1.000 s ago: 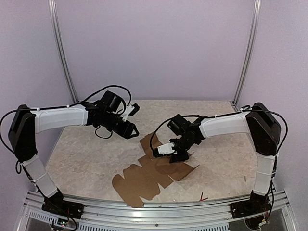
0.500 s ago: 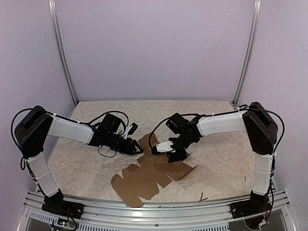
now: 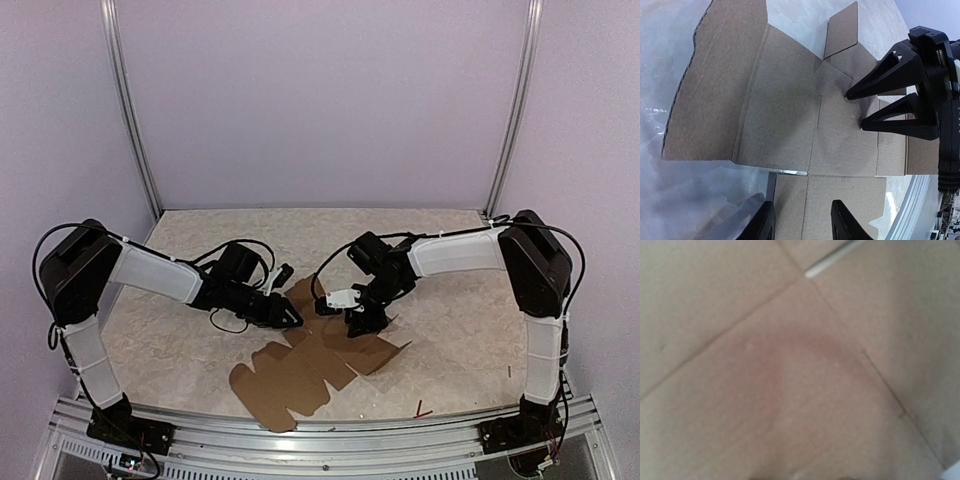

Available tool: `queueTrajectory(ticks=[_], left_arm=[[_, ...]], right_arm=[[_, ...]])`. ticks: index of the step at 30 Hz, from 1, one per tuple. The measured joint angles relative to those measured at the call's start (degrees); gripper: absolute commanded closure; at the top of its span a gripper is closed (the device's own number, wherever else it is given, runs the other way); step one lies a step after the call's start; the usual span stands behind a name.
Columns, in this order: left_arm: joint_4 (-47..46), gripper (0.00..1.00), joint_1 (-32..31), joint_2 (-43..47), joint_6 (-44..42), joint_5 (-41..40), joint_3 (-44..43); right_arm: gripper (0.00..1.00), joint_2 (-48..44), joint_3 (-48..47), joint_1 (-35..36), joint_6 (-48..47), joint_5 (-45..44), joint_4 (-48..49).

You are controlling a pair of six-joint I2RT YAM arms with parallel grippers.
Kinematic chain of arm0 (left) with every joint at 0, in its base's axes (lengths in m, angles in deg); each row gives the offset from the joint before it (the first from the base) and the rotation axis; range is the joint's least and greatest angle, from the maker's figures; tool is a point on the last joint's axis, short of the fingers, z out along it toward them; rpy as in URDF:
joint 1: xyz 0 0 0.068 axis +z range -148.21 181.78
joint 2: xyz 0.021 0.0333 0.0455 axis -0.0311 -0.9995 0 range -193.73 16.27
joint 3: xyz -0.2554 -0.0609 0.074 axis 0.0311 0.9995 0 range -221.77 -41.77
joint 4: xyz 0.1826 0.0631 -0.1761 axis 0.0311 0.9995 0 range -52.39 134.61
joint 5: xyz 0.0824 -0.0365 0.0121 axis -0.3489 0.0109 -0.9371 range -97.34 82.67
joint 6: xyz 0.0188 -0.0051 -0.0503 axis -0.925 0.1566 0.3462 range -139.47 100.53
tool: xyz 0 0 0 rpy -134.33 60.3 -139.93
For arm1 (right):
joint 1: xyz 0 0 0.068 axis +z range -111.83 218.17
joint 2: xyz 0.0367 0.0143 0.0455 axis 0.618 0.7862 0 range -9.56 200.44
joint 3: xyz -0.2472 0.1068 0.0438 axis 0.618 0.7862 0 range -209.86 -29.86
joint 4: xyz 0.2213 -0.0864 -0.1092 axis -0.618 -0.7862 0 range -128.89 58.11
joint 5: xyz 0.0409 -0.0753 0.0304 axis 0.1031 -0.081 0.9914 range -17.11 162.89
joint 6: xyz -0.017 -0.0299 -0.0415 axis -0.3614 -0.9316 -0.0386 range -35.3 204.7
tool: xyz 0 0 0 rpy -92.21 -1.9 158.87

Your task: Fold the paper box

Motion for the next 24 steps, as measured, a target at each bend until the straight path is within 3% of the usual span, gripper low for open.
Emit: queueTrajectory(ticks=[3, 7, 13, 18, 24], left_arm=[[0.1, 0.66, -0.3, 0.2, 0.3, -0.1, 0.1], [0.8, 0.55, -1.2, 1.4, 0.4, -1.1, 0.2], [3.8, 0.48, -4.7, 5.0, 0.2, -7.5, 1.0], [6.3, 0.47, -4.8, 4.4, 0.1, -12.7, 1.0], [5.5, 0.53, -5.1, 2.3, 0.0, -11.7, 1.0]], right_arm=[[0.61, 0.2, -0.1, -0.3, 0.4, 0.9, -0.2], [0.61, 0.4, -0.2, -0.6, 0.6, 1.6, -0.2], [0.62, 0.6, -0.4, -0.7, 1.0, 1.9, -0.4], [0.62, 0.8, -0.7, -0.7, 1.2, 2.1, -0.6], [0.62, 0.9, -0.8, -0.7, 1.6, 2.2, -0.7]])
